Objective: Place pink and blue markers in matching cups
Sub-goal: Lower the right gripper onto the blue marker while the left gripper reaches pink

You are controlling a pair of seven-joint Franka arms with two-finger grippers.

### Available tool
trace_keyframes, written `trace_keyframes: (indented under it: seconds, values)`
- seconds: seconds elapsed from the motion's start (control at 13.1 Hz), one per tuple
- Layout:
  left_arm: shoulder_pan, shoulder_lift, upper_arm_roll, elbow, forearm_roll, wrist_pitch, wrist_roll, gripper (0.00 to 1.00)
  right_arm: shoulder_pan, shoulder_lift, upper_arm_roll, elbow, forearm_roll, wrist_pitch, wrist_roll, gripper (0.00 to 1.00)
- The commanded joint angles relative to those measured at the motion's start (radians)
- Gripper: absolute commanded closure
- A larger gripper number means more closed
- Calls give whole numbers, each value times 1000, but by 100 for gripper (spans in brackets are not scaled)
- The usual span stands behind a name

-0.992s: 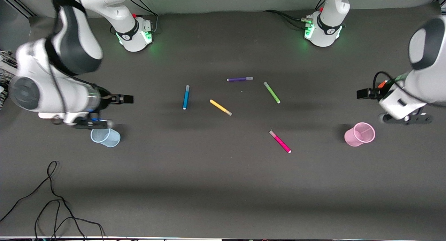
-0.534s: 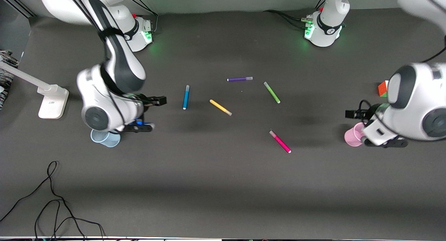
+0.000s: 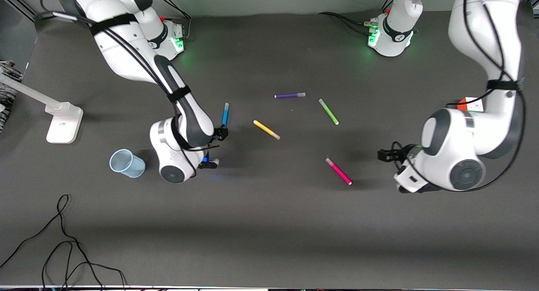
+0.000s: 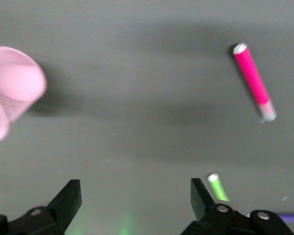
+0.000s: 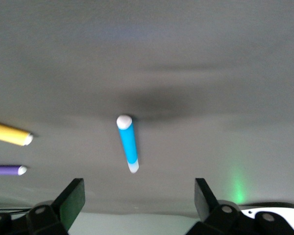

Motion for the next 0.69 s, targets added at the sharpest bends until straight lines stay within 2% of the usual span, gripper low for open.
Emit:
trace_keyframes:
  seconds: [0.0,0.15,0.31,0.46,0.61]
  values:
    - [-86,61,7,28,-18,74,-210,1,33,51,-8,42,25,1,20,1]
    - [-140,95,6,28,-21,143,-291,1,53,77,-8,40,30,44,20,1]
    - [-159,127,6,28,-76,201,-363,2,63,89,-8,40,28,62,20,4]
    - [-166,157,4,28,-177,270,-428,3,63,96,-8,40,28,69,20,16]
    - [-191,188,4,28,-197,350,-523,4,63,96,-8,40,28,69,22,42]
